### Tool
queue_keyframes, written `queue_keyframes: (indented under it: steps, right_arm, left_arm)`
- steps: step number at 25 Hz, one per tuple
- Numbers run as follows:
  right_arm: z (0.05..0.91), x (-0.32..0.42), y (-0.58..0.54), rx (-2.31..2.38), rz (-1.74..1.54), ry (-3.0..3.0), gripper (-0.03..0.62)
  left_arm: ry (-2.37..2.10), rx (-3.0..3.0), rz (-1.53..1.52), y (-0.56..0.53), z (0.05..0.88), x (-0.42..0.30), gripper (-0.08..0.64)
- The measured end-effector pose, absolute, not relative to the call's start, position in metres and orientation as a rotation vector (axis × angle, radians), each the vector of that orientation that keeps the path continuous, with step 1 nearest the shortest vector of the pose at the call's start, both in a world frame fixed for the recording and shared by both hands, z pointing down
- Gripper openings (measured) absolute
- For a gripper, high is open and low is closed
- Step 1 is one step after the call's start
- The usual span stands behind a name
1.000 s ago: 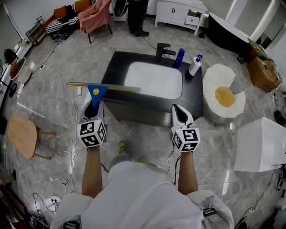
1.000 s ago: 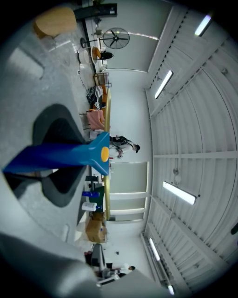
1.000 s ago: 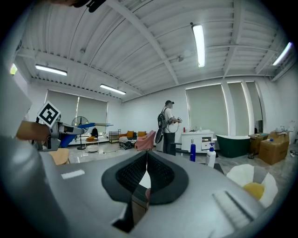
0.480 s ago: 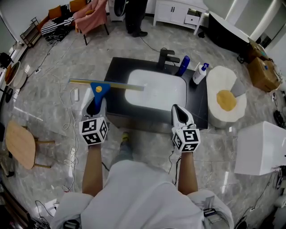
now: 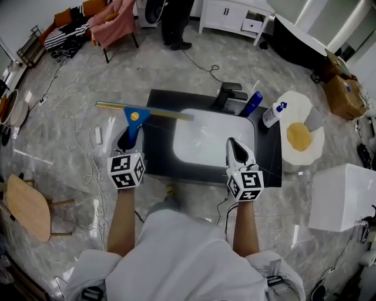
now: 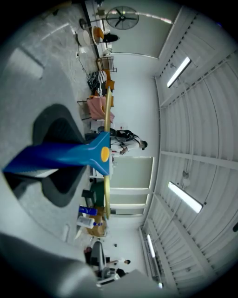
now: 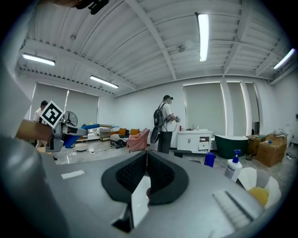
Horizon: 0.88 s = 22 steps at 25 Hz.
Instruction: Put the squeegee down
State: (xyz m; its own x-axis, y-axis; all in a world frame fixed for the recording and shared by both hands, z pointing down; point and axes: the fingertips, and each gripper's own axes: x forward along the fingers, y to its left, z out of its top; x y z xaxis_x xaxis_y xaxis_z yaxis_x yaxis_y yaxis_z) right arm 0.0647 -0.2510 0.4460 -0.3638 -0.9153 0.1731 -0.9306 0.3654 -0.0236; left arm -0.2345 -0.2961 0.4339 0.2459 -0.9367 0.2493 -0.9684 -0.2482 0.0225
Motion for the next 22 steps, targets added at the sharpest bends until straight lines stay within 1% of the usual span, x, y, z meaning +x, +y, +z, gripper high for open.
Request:
queue_keyframes:
  steps: [10, 22]
  right_arm:
    - [0.449, 0.036, -0.306, 1.723, 0.187, -2.429, 0.005]
    - [0.462, 0.064, -0.330, 1.722, 0.244, -2.416, 0.005]
  left_arm:
    - [-1.722, 2.353, 0.278, -0.368, 0.447, -0.254, 0.127]
    - [-1.693, 2.287, 0.308, -0.402, 0.470, -0.220, 0.127]
